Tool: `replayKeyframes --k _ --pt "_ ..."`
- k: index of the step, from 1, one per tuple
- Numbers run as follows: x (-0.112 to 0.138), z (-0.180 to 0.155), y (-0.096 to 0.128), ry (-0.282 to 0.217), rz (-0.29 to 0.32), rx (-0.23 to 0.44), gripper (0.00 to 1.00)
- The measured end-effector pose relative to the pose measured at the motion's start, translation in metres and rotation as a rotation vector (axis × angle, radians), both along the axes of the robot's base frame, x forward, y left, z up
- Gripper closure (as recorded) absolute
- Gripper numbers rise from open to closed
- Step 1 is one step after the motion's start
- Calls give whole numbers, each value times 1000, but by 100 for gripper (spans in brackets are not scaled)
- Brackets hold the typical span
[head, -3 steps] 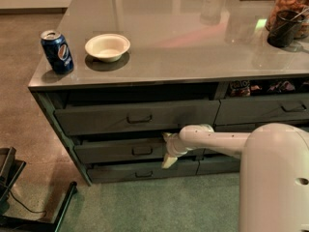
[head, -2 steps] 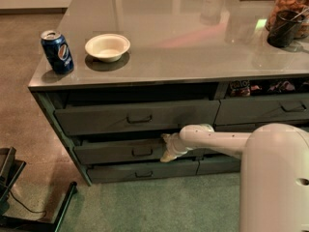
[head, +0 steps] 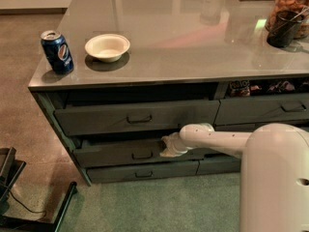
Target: Open middle drawer
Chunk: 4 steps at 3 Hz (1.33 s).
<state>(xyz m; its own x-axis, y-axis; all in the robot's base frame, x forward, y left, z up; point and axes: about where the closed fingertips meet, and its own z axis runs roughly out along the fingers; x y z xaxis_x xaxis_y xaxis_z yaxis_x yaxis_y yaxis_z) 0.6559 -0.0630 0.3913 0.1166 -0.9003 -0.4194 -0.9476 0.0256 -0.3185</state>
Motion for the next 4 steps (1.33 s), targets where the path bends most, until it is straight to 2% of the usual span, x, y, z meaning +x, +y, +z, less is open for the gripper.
replayKeyframes --k 1,2,3,4 --pt "0 0 0 0 0 0 100" --pt "0 0 0 0 0 0 100" --pt "0 0 0 0 0 0 82" --pt "0 9 0 0 0 0 58"
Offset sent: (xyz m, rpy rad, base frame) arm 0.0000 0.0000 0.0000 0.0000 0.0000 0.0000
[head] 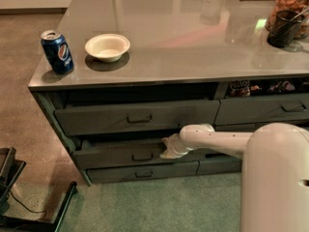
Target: Open middle drawer
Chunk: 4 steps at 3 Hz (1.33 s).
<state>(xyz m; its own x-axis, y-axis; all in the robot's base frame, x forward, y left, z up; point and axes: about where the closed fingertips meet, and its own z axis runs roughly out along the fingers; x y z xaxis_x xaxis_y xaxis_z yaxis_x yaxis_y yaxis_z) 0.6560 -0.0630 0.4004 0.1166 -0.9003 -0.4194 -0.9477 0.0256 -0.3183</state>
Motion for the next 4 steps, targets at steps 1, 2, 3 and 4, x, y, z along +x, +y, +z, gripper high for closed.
replayKeyframes --k 1,2,3,4 --pt "0 5 0 0 0 0 35" --pt "-20 -3 -7 74 -2 -19 12" --pt "-41 -7 -11 143 9 -29 0" --pt "-63 -11 -12 209 24 -29 0"
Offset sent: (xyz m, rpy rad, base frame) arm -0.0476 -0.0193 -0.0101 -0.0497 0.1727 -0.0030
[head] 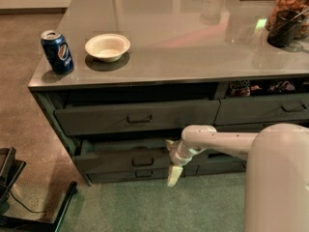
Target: Open middle drawer
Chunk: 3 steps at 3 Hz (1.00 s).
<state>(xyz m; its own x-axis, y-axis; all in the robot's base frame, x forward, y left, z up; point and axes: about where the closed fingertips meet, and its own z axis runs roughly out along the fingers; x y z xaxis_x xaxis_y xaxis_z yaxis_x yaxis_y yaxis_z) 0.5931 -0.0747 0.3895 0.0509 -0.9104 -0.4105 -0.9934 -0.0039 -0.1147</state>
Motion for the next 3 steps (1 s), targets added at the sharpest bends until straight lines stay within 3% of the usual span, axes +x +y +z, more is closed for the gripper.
replayKeyframes --k 3 --pt "-46 18 -4 207 62 -50 0"
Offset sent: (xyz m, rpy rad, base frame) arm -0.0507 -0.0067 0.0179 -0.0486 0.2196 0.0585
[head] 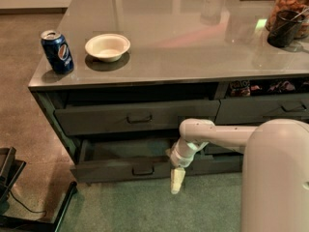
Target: Open middle drawer
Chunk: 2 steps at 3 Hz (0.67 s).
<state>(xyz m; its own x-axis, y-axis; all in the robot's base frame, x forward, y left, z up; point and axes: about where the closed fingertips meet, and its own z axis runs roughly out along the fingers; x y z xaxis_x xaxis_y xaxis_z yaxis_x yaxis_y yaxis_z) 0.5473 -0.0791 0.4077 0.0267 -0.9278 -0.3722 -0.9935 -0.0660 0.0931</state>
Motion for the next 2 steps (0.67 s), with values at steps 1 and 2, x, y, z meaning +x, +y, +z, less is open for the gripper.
replayKeyframes --k 1,2 --pt "-12 10 -1 72 30 -14 0" --pt "-30 17 -4 181 71 -16 0"
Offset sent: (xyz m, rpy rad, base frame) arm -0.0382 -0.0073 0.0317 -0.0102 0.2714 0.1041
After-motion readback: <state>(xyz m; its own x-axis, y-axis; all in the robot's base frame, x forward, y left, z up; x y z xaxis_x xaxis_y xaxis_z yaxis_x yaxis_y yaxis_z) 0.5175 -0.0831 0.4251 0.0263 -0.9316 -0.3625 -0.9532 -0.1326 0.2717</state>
